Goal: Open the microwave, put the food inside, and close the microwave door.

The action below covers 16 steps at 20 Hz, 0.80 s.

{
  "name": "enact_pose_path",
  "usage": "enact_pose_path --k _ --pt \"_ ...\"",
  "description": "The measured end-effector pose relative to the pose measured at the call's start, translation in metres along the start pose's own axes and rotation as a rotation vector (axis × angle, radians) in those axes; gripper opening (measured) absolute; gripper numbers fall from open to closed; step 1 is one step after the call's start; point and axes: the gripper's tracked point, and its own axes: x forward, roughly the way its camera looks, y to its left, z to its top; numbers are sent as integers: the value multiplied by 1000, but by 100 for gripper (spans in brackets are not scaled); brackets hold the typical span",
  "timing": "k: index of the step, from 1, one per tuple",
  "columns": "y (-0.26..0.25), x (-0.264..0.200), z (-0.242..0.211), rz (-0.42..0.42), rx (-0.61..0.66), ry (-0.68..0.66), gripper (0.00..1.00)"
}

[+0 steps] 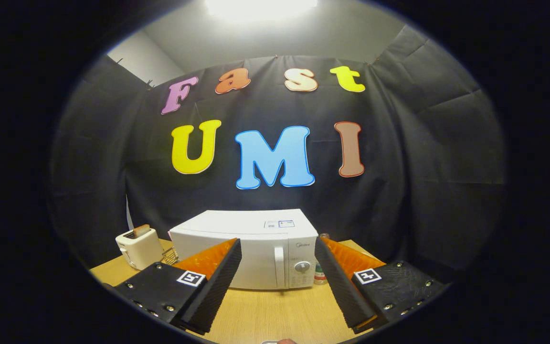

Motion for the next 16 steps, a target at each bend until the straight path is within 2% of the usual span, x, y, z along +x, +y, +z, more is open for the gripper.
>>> enact_pose_path --k 9,16 --pt "-10 93 -44 6 -26 122 98" --pt "-17 145 -101 15 -53 255 98"
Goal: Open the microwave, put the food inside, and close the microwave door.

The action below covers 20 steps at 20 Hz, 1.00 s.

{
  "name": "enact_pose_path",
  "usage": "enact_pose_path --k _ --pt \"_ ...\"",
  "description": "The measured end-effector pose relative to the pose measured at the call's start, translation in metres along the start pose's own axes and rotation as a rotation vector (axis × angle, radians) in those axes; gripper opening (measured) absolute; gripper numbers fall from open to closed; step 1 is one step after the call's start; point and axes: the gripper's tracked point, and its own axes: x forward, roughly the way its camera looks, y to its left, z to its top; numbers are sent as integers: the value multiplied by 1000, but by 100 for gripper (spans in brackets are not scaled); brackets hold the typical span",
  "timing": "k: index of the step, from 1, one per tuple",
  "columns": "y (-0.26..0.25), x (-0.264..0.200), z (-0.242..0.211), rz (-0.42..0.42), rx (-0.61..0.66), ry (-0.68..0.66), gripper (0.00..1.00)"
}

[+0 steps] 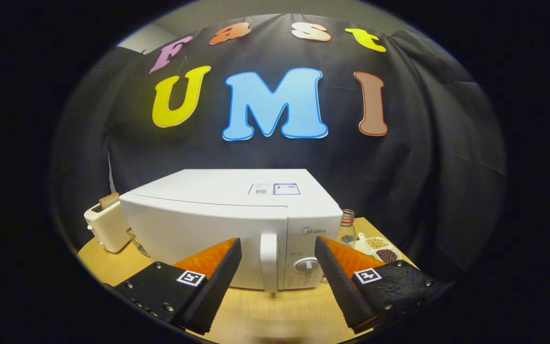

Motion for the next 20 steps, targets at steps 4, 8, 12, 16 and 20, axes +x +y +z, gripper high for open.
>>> enact_pose_path --k 4,8,12,16,20 --pt "1 26 -24 9 -25 65 98" --pt "0 44 -44 8 -32 121 98" --pt "3 47 -57 16 -60 155 75" --pt "5 48 -62 27 -34 168 48" --pt "11 43 -65 64 39 205 36"
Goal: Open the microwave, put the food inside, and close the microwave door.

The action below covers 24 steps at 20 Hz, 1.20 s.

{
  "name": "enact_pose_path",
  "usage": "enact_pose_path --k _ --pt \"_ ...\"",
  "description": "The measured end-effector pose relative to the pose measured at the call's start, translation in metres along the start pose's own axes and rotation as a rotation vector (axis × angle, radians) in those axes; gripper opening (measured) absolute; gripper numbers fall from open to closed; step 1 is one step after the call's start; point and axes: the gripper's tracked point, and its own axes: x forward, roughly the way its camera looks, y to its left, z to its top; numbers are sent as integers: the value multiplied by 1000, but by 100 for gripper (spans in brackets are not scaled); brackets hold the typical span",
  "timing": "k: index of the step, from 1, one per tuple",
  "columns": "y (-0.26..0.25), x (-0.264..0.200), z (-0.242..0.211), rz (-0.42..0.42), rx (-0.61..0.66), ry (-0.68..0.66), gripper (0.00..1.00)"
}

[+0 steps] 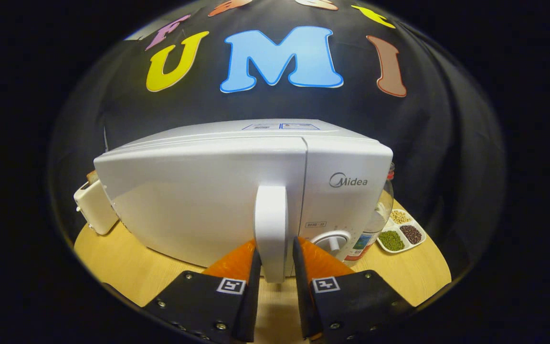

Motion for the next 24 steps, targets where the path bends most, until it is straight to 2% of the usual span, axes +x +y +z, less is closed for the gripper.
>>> enact_pose_path --k 1,2,3,8,12,16,24 --pt "-2 9 2 7 9 -10 15" --pt "-8 -3 -2 -9 -17 1 15" --pt "-3 2 0 -13 -24 -7 9" --pt "2 0 1 -25 5 28 10" --pt "13 -34 -14 -22 -35 30 9" --pt "23 -57 -30 -28 4 60 9" --pt "57 -107 -57 -6 -5 57 10"
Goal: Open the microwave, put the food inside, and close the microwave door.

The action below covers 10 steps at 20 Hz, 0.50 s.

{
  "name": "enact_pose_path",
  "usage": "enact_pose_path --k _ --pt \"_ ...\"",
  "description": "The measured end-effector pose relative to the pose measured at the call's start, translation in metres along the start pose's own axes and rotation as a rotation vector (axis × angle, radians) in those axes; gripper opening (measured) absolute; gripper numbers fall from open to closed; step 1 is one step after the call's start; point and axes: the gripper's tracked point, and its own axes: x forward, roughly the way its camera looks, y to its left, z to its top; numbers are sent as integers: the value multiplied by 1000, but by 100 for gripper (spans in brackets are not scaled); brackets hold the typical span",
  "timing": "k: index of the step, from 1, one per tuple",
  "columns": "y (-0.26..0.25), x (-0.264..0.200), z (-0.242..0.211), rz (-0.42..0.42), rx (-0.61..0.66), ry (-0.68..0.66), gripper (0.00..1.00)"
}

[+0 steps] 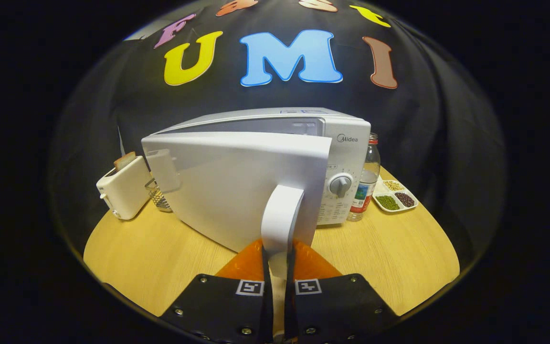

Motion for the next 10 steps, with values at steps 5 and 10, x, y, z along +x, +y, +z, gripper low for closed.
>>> enact_pose_path --k 5,10 --pt "25 -23 -17 27 -9 -1 10" --pt "56 -47 -34 87 -1 7 18"
